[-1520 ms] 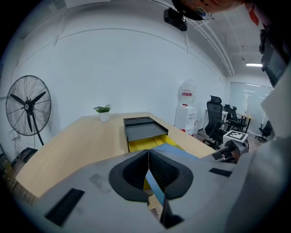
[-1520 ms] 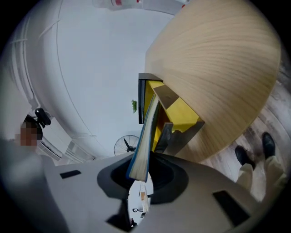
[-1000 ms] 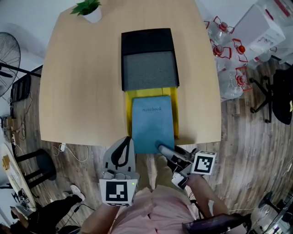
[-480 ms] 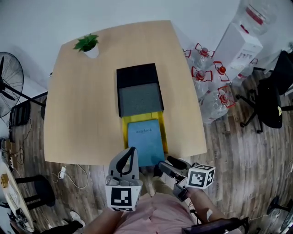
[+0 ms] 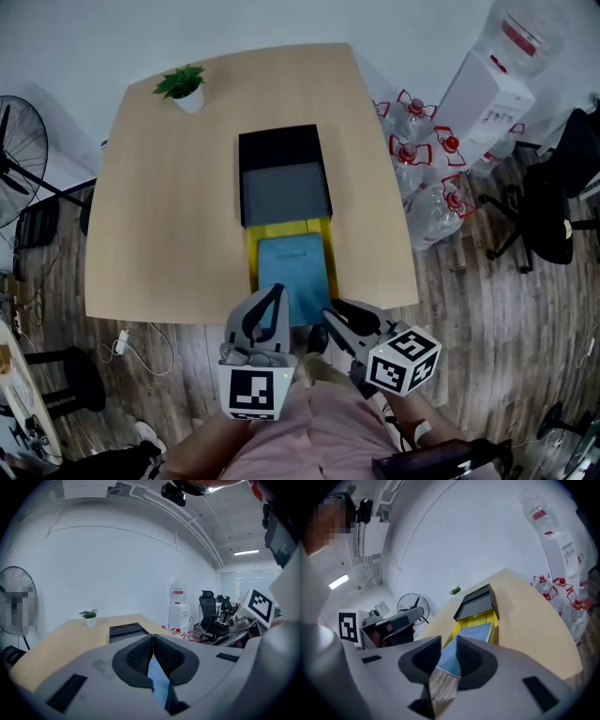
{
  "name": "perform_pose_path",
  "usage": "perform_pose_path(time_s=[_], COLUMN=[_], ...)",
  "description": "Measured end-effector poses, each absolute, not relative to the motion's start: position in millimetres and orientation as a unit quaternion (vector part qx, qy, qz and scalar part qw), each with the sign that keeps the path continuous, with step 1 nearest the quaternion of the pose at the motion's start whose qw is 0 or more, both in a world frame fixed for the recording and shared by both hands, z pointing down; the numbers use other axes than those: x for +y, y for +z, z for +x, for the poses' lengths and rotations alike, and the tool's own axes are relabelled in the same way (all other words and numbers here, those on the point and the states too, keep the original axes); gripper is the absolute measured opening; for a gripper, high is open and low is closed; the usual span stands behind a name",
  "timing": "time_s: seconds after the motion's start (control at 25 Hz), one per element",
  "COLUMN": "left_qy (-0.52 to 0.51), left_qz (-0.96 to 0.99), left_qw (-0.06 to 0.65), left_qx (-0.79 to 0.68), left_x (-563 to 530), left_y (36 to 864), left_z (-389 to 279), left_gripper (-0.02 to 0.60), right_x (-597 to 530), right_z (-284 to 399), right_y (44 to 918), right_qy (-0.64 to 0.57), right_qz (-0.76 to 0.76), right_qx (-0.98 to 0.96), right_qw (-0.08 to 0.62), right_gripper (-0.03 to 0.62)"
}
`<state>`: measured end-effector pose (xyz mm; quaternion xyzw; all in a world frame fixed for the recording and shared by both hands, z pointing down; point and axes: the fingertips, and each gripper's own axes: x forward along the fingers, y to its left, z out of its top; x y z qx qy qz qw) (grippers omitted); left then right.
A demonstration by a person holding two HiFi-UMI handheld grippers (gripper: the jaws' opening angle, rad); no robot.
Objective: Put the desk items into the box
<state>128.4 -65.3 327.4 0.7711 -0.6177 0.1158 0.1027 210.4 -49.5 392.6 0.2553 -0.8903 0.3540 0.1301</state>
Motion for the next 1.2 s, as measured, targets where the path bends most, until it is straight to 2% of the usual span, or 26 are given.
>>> perform_pose_path(time_s=[0.04,0.08,0.56,1.2], left_qy=[0.117,0.118,0.149,0.167], left_qz=[0.770,0.770,0.774,0.757], left_qw=[0.106,0.109,0.177,0.258], left_qx=[-0.618,-0.617,-0.589,-0.577], left_x=[-64,-61,-14,12], left_y=[332,338,407,461], left_z=[128,129,155,151], left_gripper=[0.012,0.012,0.012,0.012], right_x=[-46,-40,20,12], right_z=[207,203,181,165], right_y=[393,396,443,470], right_qy=[0.336,0.323,0.316,0.322], right_qz=[0.251,0.245,0.161,0.142], right_qx=[-0.897,-0.901,-0.906,-0.898], right_qw=[0.141,0.153,0.231,0.263], right_gripper=[0.055,0.002,0.002,0.002])
